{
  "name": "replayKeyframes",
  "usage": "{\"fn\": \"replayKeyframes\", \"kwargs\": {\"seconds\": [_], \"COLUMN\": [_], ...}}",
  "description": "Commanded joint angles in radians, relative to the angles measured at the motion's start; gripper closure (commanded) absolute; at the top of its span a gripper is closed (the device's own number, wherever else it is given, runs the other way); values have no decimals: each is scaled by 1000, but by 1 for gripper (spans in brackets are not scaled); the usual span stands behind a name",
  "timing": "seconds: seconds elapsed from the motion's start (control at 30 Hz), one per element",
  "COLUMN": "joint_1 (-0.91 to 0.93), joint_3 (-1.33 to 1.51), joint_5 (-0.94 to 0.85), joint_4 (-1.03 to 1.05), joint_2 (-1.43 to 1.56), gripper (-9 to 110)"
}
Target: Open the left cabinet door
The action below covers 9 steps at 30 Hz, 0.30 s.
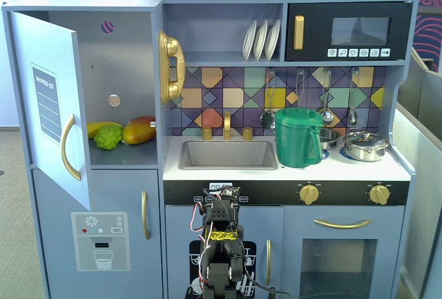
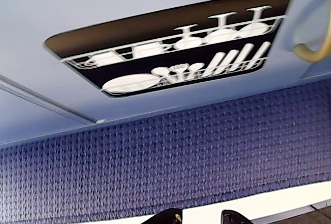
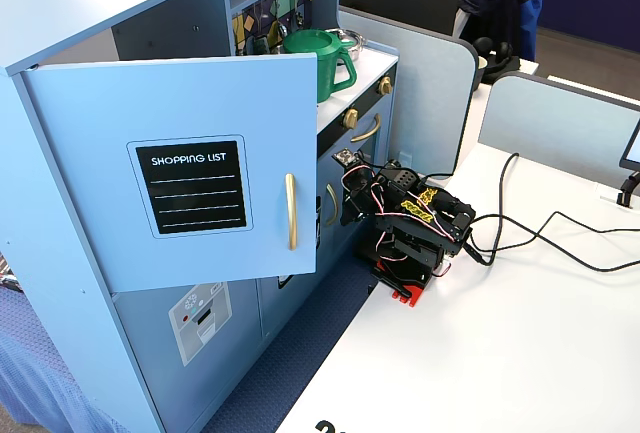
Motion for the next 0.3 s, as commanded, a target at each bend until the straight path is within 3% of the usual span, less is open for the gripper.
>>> {"fn": "replayKeyframes", "kwargs": {"seconds": [0.0,0.27], "joint_1": [12,12], "joint_3": [5,5], "joint_5": [31,37], "joint_4": [183,181], "joint_2": [-2,-2], "gripper": [101,101]}}
